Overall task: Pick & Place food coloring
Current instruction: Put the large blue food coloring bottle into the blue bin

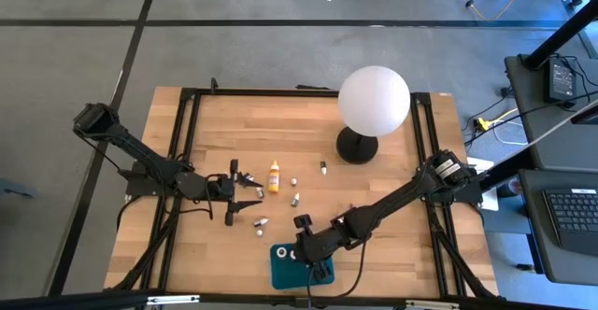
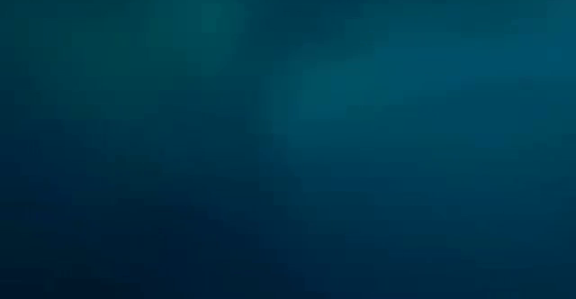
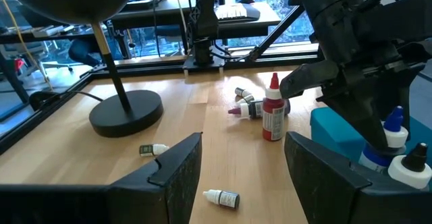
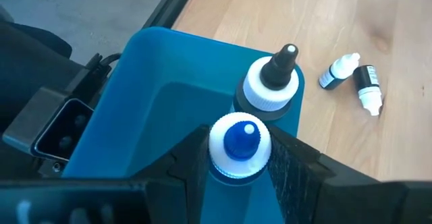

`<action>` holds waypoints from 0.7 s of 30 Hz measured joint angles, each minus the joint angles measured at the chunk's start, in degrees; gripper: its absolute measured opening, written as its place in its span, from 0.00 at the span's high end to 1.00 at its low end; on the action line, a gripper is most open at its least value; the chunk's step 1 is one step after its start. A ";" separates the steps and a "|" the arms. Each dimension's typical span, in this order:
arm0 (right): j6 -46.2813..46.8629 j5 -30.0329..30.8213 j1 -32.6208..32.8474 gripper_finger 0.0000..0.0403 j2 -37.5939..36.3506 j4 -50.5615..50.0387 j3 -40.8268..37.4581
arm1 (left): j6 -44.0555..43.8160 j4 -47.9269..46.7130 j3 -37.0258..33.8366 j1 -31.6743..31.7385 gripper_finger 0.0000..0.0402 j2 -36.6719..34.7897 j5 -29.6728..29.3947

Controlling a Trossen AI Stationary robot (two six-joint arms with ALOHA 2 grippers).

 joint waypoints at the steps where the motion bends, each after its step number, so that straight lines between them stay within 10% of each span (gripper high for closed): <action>1: 0.00 -0.03 0.00 0.65 0.00 0.00 0.00 | 0.00 -0.01 0.00 0.00 0.48 0.00 0.00; 21: 1.49 -4.30 -1.93 0.65 1.81 1.40 0.04 | -2.06 -0.66 0.02 -0.07 0.48 0.00 0.00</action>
